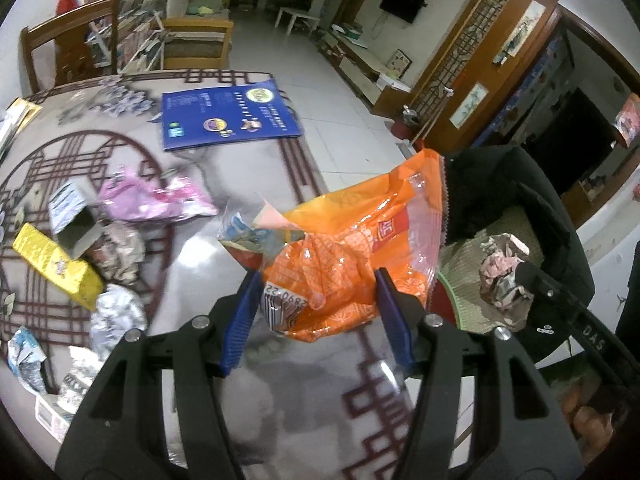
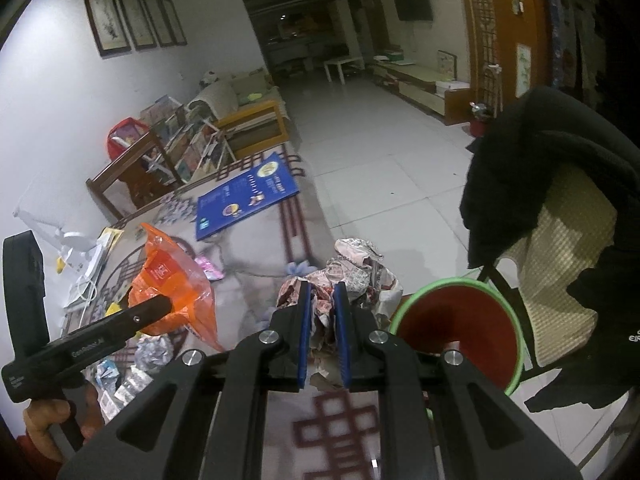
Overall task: Collect trash
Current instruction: 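Carry both to the bin and release the wrappers and orange bag inside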
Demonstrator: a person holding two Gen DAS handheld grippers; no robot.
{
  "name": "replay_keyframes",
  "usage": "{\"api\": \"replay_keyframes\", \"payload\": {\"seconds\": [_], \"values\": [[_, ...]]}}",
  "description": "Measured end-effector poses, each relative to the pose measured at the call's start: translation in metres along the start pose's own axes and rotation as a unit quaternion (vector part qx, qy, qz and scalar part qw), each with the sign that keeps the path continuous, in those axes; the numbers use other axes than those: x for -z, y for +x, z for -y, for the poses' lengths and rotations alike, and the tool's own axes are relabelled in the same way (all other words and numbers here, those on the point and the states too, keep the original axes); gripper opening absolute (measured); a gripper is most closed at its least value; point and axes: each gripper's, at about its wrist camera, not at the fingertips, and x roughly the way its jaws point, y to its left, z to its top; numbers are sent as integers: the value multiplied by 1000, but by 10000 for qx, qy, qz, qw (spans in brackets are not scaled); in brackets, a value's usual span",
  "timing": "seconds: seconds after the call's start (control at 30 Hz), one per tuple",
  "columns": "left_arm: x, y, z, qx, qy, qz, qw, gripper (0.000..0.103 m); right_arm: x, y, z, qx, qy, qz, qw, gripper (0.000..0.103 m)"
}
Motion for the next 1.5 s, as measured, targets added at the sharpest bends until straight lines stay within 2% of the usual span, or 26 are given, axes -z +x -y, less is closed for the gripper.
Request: {"api": "replay_keyframes", "payload": {"seconds": [0.3, 0.5, 0.73, 0.93, 1.27, 1.3, 1.37, 1.4, 1.5], "values": [[-7, 33, 55, 250, 341, -151, 9990, 55, -3, -2, 60, 290, 357, 6, 9989, 12], [-7, 66, 94, 544, 528, -464, 9960, 55, -1, 2, 101, 536, 633, -81, 9965, 12], [0, 95, 135, 704, 898, -741, 9907, 55, 9, 3, 145, 770, 1037, -225, 9914, 13], [4, 118, 160, 798, 1122, -983, 9856, 55, 16, 4, 161, 895, 1242, -283, 9878, 15], [10, 144, 172, 847, 1232, -1309, 9801, 57, 20, 11, 172, 1018, 1317, -411, 9852, 16], [10, 147, 174, 851, 1243, -1326, 9797, 59, 21, 11, 173, 1028, 1326, -415, 9849, 18], [8, 150, 174, 865, 1232, -1333, 9796, 68, 21, 10, 175, 1045, 1371, -392, 9842, 30], [7, 151, 174, 885, 1215, -1331, 9796, 71, 21, 10, 176, 1045, 1393, -380, 9840, 32], [6, 149, 171, 915, 1192, -1312, 9799, 73, 21, 8, 178, 1106, 1429, -337, 9830, 44]]}}
